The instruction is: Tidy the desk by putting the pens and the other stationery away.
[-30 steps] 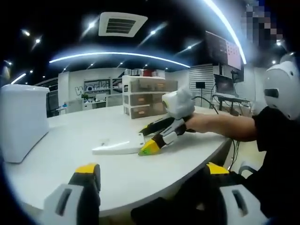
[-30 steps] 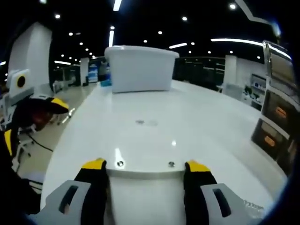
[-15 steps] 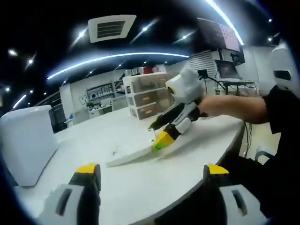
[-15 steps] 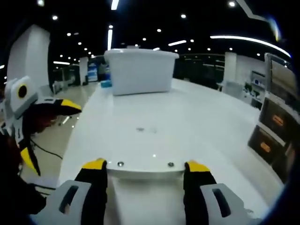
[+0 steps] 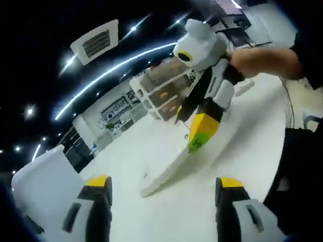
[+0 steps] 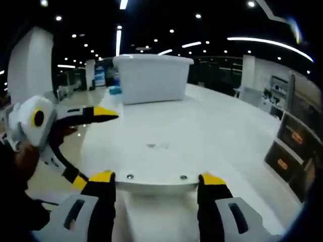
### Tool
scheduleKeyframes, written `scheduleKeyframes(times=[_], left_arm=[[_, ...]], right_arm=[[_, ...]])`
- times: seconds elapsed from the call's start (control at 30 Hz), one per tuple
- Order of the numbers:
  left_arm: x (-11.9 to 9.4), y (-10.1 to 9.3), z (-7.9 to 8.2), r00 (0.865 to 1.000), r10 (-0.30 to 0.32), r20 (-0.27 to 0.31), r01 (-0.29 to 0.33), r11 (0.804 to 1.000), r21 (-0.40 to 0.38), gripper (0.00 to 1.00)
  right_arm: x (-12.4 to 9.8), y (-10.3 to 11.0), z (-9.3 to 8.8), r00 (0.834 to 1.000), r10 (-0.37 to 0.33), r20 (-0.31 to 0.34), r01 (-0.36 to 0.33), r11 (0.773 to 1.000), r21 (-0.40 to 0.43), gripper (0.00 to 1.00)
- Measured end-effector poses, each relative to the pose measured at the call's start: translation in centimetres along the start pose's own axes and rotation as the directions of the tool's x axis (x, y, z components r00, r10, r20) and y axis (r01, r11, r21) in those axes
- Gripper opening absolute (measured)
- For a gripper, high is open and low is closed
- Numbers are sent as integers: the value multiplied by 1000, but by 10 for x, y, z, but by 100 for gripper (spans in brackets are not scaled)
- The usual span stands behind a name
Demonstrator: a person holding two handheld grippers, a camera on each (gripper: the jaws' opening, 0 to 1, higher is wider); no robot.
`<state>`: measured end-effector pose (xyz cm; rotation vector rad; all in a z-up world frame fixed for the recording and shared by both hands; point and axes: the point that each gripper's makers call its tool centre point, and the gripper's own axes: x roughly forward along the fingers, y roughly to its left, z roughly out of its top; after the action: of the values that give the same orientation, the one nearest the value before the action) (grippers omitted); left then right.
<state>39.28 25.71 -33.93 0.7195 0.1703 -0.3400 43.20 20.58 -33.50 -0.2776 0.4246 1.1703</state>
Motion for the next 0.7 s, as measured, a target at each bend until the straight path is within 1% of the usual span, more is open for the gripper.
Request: scheduleKeyframes(times=[0.03, 0.07, 0.13, 0.2, 0.33, 0.4, 0.43, 0.47, 0.53, 0.7], left_arm=[[3, 0, 4, 1000, 1, 20, -1, 1000, 14, 80], [7, 0, 6, 1000, 18, 24, -18, 1000, 19, 80], [13, 2, 9, 999, 29, 33, -31, 998, 63, 79], [19, 3, 11, 999, 31, 29, -34, 994, 108, 74], [28, 0, 16, 998, 21, 53, -29, 989, 145, 64], [32, 1, 16, 998, 31, 54, -42, 976, 214, 57], [33, 1, 17, 997, 36, 63, -50, 967, 251, 53], [34, 2, 19, 996, 44, 77, -64, 958, 279, 46], [35, 2, 17, 996, 46, 73, -66, 953, 295, 38], [39, -2, 15, 997, 37, 68, -58, 939, 340, 31]], right_arm=[[0, 0, 1, 1000, 0, 0, 0, 1000, 1, 61], [0, 0, 1, 1000, -1, 1, 1, 1000, 1, 61], [-1, 0, 3, 1000, -1, 1, 1, 1000, 1, 61], [-2, 0, 4, 1000, -1, 2, 1, 1000, 1, 61], [-3, 0, 6, 1000, 1, 1, -1, 1000, 4, 61], [-4, 1, 7, 1000, 2, 2, -2, 1000, 4, 61], [-4, 1, 7, 1000, 2, 2, -2, 1000, 4, 61], [-4, 1, 7, 1000, 3, 3, -3, 1000, 4, 61], [-5, 2, 6, 1000, 4, 2, -4, 1000, 4, 61], [-7, 2, 8, 1000, 3, 7, -3, 1000, 7, 61]])
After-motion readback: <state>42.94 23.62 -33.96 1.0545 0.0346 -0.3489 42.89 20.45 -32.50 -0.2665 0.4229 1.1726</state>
